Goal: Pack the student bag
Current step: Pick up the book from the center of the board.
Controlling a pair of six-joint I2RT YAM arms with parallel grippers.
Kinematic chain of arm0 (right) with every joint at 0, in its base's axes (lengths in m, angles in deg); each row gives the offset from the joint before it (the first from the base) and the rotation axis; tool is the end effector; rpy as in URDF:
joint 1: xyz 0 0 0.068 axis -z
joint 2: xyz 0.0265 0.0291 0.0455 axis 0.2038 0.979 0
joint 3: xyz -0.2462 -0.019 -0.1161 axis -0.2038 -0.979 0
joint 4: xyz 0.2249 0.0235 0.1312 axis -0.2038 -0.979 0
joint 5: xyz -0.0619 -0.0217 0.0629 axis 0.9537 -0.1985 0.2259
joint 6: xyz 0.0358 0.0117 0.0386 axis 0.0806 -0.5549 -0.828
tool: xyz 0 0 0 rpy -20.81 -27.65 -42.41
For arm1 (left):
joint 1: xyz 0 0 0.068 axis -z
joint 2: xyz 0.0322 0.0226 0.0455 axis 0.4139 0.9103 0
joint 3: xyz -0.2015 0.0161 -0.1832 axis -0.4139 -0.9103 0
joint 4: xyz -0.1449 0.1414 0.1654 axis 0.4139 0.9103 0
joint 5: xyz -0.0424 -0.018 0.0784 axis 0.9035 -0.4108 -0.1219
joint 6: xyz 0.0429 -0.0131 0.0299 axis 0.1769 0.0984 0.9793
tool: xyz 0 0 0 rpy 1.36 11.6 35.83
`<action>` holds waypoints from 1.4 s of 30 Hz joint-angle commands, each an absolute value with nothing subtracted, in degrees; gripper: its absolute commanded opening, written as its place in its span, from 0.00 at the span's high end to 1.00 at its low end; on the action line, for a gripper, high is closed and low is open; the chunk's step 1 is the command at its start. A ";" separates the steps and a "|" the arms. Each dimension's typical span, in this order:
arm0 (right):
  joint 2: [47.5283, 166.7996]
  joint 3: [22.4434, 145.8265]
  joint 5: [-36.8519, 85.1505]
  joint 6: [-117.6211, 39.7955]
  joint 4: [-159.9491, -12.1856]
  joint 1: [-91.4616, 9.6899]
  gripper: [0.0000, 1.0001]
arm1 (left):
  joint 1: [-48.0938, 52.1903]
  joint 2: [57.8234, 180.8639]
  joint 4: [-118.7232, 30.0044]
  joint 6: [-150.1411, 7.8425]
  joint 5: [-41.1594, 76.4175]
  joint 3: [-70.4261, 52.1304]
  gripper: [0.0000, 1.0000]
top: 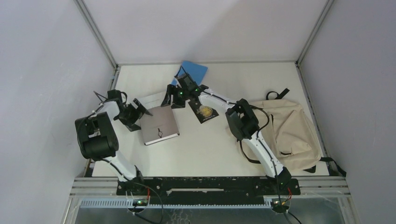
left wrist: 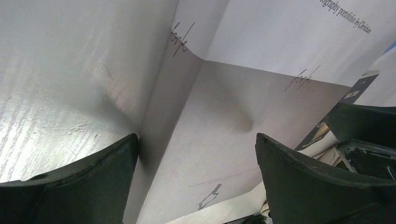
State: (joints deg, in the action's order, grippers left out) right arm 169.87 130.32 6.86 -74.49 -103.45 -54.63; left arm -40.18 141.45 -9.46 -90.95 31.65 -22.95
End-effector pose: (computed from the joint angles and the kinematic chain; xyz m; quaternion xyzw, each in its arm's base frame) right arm 0.4031 0.3948 0.1653 -0.0950 0.8844 0.4236 0.1714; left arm 0.3073 0.0725 0.1654 -0.3595 0.9004 -0.2100 0.1265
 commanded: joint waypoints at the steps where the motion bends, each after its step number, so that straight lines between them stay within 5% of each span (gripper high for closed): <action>1: 169.35 134.78 1.87 -75.81 -102.62 -56.31 0.29 | -40.29 140.80 -10.82 -89.93 35.50 -21.79 0.02; 8: 164.51 127.09 -0.82 -78.21 -96.13 -57.71 0.63 | -40.04 141.10 -12.07 -90.43 38.04 -21.99 0.04; 13: 160.20 120.47 -2.10 -80.55 -89.73 -58.12 0.73 | -40.09 140.78 -12.11 -90.45 38.26 -22.37 0.05; 21: 155.78 113.42 -1.81 -81.72 -86.01 -59.36 0.59 | -39.27 140.17 -12.62 -90.59 39.20 -22.56 0.05; 28: 154.31 109.99 -3.56 -86.59 -81.44 -59.91 0.87 | -36.57 138.69 -12.46 -89.45 39.59 -22.34 0.06; 29: 153.34 108.91 -3.40 -87.16 -80.67 -59.92 0.99 | -35.99 138.08 -12.46 -89.18 39.39 -22.30 0.06; 42: 133.64 85.50 1.97 -88.63 -78.37 -59.13 1.00 | -28.94 132.35 -11.00 -86.45 38.33 -21.66 0.07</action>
